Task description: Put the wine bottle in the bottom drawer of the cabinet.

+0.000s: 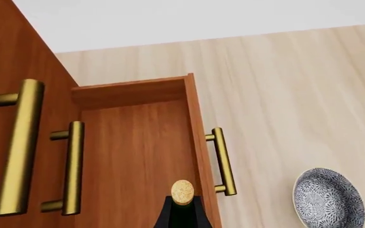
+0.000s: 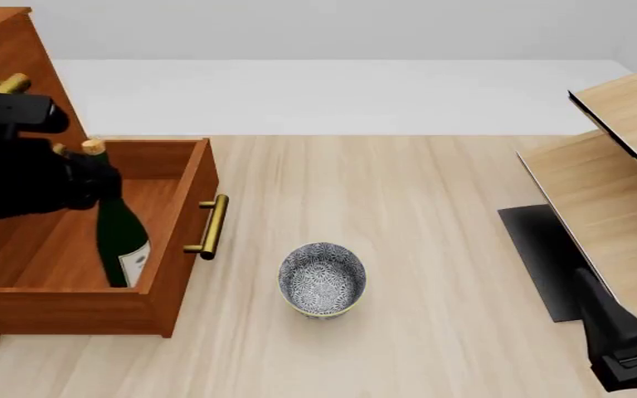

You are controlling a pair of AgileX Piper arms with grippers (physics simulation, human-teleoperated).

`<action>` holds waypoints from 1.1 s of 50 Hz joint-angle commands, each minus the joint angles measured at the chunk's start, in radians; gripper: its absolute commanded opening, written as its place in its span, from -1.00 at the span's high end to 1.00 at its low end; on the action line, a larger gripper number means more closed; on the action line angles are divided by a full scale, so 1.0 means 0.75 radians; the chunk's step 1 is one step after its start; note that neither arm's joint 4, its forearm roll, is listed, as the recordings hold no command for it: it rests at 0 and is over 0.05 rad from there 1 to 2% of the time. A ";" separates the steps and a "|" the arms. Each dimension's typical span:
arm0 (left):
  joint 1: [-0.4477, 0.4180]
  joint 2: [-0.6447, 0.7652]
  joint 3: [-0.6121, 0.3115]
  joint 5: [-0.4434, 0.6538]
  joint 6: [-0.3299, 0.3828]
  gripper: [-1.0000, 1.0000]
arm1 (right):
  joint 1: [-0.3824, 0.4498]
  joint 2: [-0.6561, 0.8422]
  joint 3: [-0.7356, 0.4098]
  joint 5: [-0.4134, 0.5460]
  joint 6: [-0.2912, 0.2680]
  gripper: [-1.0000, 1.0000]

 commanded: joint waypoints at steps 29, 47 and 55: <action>0.018 0.270 -0.102 -0.144 -0.037 1.00 | 0.001 0.001 0.000 0.004 0.003 -1.00; 0.001 0.391 -0.123 -0.217 -0.046 1.00 | 0.000 -0.020 0.000 0.028 0.003 -1.00; 0.012 0.448 -0.136 -0.249 -0.049 1.00 | -0.002 0.007 0.000 0.003 0.003 -1.00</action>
